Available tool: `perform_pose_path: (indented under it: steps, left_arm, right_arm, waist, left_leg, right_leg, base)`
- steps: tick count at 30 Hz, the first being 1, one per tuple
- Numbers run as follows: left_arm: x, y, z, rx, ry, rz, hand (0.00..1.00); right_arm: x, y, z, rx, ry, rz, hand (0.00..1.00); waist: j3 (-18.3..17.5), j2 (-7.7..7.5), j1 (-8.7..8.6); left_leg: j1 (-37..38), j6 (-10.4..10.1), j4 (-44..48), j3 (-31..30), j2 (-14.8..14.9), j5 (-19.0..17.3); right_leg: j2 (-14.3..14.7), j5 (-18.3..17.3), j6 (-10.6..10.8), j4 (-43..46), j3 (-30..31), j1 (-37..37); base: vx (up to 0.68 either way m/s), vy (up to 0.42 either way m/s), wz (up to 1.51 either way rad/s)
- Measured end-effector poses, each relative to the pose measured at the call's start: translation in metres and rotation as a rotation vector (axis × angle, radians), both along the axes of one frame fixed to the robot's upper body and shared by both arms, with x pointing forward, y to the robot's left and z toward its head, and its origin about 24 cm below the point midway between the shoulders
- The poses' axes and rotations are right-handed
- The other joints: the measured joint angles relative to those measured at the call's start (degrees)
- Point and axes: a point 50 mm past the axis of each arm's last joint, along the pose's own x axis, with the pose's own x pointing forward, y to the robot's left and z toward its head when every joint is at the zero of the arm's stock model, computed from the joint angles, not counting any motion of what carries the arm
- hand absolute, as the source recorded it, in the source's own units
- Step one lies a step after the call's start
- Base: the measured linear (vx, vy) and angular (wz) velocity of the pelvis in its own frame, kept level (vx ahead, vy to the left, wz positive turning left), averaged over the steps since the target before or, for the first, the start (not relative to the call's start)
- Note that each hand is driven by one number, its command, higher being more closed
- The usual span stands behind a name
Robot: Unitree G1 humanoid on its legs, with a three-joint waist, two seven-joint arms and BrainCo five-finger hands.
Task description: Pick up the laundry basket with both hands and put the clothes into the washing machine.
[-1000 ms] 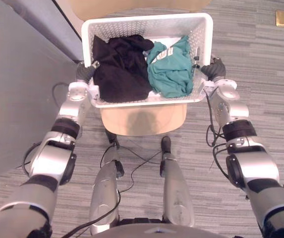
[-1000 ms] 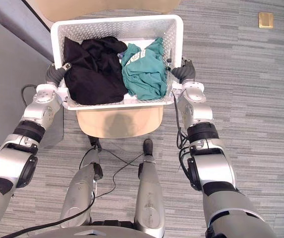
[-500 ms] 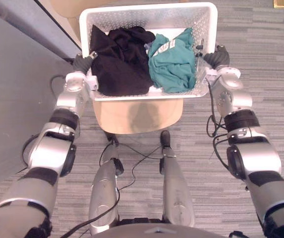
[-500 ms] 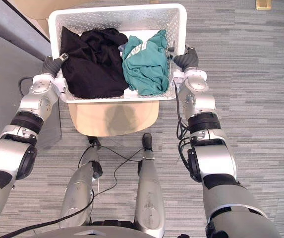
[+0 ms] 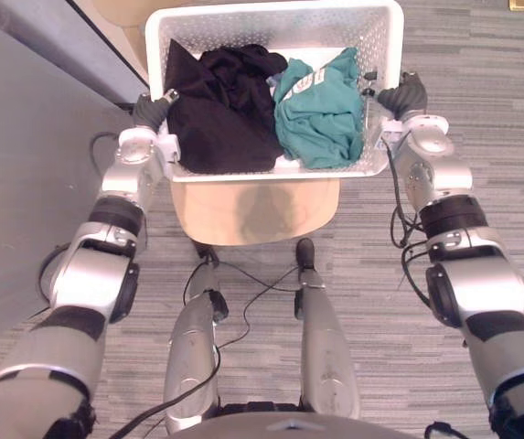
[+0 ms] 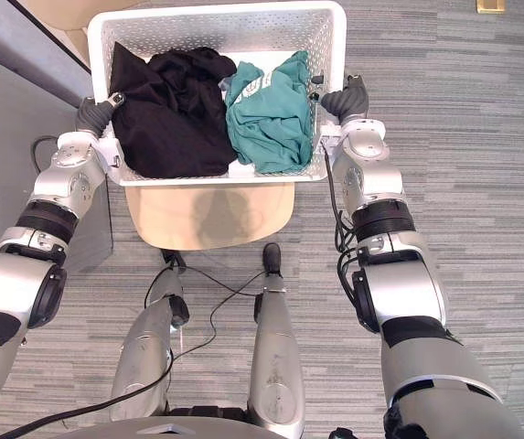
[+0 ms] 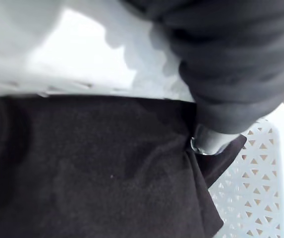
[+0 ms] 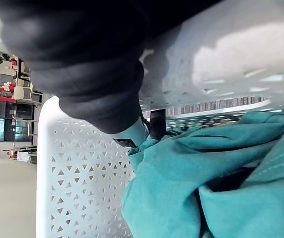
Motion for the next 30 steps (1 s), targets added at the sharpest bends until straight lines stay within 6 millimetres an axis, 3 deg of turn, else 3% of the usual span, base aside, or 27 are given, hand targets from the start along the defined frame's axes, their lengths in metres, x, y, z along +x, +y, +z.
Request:
perform_pose_path:
  steps: [5, 14, 20, 21, 22, 30]
  left_arm:
    - [0.000, -0.004, 0.014, 0.002, -0.042, -0.022, 1.00]
    - [-0.001, 0.015, 0.019, 0.009, -0.048, 0.022, 1.00]
    - [-0.002, 0.016, 0.021, 0.006, -0.052, 0.021, 1.00]
    - [-0.002, 0.016, 0.021, 0.004, -0.052, 0.021, 0.00]
    - [-0.002, 0.016, 0.021, -0.002, -0.053, 0.023, 0.00]
    - [-0.006, 0.016, 0.041, -0.134, -0.151, 0.074, 0.00]
  right_arm:
    - [-0.002, -0.005, 0.020, -0.022, -0.038, -0.015, 1.00]
    - [-0.006, 0.007, 0.032, -0.114, -0.066, 0.026, 1.00]
    - [-0.006, 0.008, 0.033, -0.122, -0.071, 0.028, 1.00]
    - [-0.006, 0.008, 0.033, -0.123, -0.071, 0.028, 1.00]
    - [-0.006, 0.008, 0.033, -0.124, -0.071, 0.028, 0.00]
    - [-0.007, 0.017, 0.036, -0.151, -0.082, 0.049, 0.00]
  waist:
    - [0.86, 0.94, 0.23]
    - [1.31, 1.45, 0.32]
    - [1.33, 1.46, 0.39]
    - [1.32, 1.46, 0.33]
    - [1.33, 1.46, 0.33]
    - [1.33, 1.46, 0.42]
  left_leg:
    - [-1.04, -0.27, 0.03, 1.78, 0.53, 0.60]
    - [-1.25, 0.06, 0.03, 1.67, 0.73, 1.33]
    - [-1.63, 0.05, 0.04, 0.35, 0.78, 1.90]
    - [-1.63, 0.04, 0.04, 0.33, 0.78, 1.91]
    - [-1.63, 0.01, 0.04, 0.33, 0.78, 1.93]
    - [-1.84, -0.12, 0.05, 0.12, 0.96, 2.08]
  right_leg:
    - [-0.21, -0.15, -0.08, 2.12, -1.06, -1.70]
    - [-0.20, -1.82, -0.40, 5.20, -1.51, -2.92]
    - [-0.31, -3.07, -0.75, 7.39, -2.75, -3.38]
    - [-0.31, -3.16, -0.76, 7.52, -2.74, -3.42]
    - [-0.31, -3.27, -0.76, 7.75, -2.72, -3.54]
    - [-0.15, -3.36, -0.75, 7.86, -2.92, -3.64]
  base:
    - [0.02, -0.058, 0.09]
    - [0.02, -0.091, 0.04]
    - [0.03, -0.102, 0.11]
    - [0.04, -0.105, 0.03]
    - [0.03, -0.082, 0.00]
    - [0.05, -0.109, 0.01]
